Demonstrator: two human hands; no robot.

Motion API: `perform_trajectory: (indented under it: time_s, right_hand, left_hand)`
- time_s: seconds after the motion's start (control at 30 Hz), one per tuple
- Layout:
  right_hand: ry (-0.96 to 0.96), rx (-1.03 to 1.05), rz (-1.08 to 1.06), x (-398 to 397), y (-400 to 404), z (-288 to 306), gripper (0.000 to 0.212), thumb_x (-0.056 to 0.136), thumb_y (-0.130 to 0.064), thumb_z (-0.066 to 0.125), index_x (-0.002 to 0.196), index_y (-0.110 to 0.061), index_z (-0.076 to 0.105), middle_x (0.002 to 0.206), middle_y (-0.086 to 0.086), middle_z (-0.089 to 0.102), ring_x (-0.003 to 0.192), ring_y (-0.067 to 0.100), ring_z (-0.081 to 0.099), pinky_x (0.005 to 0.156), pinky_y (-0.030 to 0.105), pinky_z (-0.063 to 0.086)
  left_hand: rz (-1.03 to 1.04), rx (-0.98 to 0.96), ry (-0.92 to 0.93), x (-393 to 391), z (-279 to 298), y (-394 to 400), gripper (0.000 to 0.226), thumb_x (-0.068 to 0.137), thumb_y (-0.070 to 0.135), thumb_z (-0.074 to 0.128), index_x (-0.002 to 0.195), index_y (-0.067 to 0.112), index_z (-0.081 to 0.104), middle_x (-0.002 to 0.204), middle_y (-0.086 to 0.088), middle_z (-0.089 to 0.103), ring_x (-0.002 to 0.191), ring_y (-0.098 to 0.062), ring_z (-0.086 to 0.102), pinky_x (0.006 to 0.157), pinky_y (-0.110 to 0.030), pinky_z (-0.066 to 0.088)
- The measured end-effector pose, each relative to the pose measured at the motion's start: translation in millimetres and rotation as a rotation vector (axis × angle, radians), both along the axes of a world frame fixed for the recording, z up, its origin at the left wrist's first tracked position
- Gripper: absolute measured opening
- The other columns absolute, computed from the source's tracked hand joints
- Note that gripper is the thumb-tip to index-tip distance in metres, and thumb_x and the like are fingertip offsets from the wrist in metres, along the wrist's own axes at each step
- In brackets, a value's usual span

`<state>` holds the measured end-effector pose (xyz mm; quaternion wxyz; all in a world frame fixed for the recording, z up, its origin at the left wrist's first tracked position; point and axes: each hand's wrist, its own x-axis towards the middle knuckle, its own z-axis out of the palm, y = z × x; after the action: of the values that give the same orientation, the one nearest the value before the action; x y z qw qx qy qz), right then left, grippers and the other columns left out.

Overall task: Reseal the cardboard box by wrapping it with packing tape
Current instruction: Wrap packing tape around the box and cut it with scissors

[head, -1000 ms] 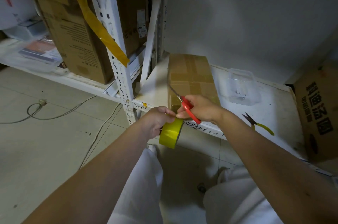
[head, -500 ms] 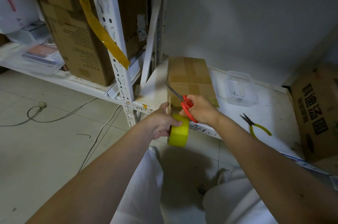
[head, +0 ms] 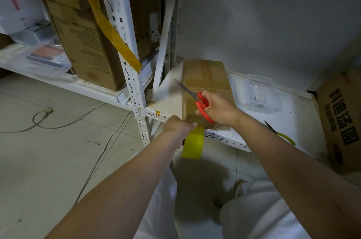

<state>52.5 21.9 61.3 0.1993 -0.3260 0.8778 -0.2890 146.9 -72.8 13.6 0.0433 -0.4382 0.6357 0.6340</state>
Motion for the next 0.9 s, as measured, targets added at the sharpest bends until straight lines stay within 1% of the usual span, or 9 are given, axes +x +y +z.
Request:
perform_trajectory:
  time_s: [0.07,0.17,0.3,0.43,0.5,0.6,0.67,0.77,0.9]
  right_hand:
    - [-0.007,-0.006,-0.021,-9,-2,6,0.017,0.088,-0.018,0.068,0.083,-0.023,0.053,0.078,-0.005,0.058,0.064,0.003,0.055,0.056,0.021,0.041]
    - [-0.012,0.044,-0.037,-23,-6,9,0.021,0.087,-0.02,0.069,0.081,-0.027,0.05,0.079,-0.003,0.055,0.067,0.009,0.054,0.059,0.023,0.042]
    - [0.027,0.085,0.002,-33,-16,12,0.02,0.087,-0.02,0.07,0.078,-0.024,0.052,0.076,-0.002,0.056,0.064,0.008,0.054,0.056,0.022,0.042]
    - [-0.018,0.093,0.046,-28,-20,7,0.009,0.09,-0.016,0.066,0.09,-0.014,0.058,0.074,-0.005,0.057,0.053,-0.003,0.055,0.049,0.013,0.04]
    - [-0.075,-0.025,-0.022,-29,-22,13,0.012,0.09,-0.015,0.066,0.088,-0.018,0.055,0.076,-0.006,0.055,0.059,-0.001,0.053,0.05,0.012,0.04]
    - [-0.004,-0.229,-0.142,-55,-28,50,0.021,0.086,-0.016,0.07,0.083,-0.023,0.051,0.079,-0.002,0.054,0.07,0.01,0.053,0.058,0.016,0.043]
    - [0.07,-0.103,-0.063,-66,-28,67,0.024,0.083,-0.02,0.074,0.079,-0.024,0.051,0.08,0.0,0.055,0.072,0.013,0.053,0.063,0.024,0.042]
    - [0.035,0.166,0.094,-61,-26,47,0.028,0.08,-0.025,0.076,0.075,-0.022,0.049,0.074,-0.002,0.051,0.067,0.012,0.048,0.057,0.024,0.037]
    - [-0.117,0.261,0.136,-55,-15,6,0.025,0.08,-0.026,0.077,0.08,-0.018,0.052,0.077,0.001,0.054,0.071,0.015,0.051,0.063,0.026,0.04]
  left_hand:
    - [0.012,-0.024,0.066,0,1,0,0.051,0.079,0.029,0.076,0.111,-0.004,0.056,0.099,-0.017,0.064,0.085,-0.028,0.061,0.086,-0.046,0.056]
    - [0.036,-0.028,0.093,2,0,4,0.059,0.073,0.05,0.074,0.105,0.002,0.062,0.103,-0.013,0.068,0.089,-0.028,0.065,0.087,-0.043,0.056]
    - [-0.047,0.182,0.142,3,0,17,0.017,0.086,0.024,0.07,0.098,0.014,0.063,0.112,-0.011,0.068,0.101,-0.027,0.065,0.092,-0.038,0.053]
    - [0.05,0.115,0.079,-5,-2,11,0.018,0.084,0.016,0.071,0.084,0.013,0.053,0.105,-0.013,0.067,0.094,-0.03,0.066,0.08,-0.04,0.057]
    - [0.005,0.053,-0.023,-3,-8,7,0.016,0.087,0.018,0.068,0.097,0.01,0.058,0.108,-0.015,0.064,0.1,-0.031,0.063,0.081,-0.038,0.055]
    - [-0.089,-0.043,-0.192,21,-47,9,0.044,0.089,0.029,0.063,0.125,0.004,0.055,0.128,-0.018,0.058,0.12,-0.032,0.055,0.099,-0.035,0.047]
    - [-0.068,-0.027,-0.18,31,-66,8,0.047,0.074,0.034,0.076,0.109,0.008,0.06,0.115,-0.018,0.064,0.104,-0.032,0.061,0.089,-0.037,0.052]
    - [-0.079,0.07,-0.039,24,-62,6,0.017,0.085,0.018,0.069,0.093,0.01,0.056,0.083,-0.01,0.061,0.073,-0.021,0.059,0.062,-0.027,0.048]
    - [-0.175,0.249,0.182,13,-39,3,0.01,0.087,0.003,0.064,0.093,0.011,0.064,0.077,-0.002,0.064,0.07,-0.016,0.06,0.063,-0.027,0.05]
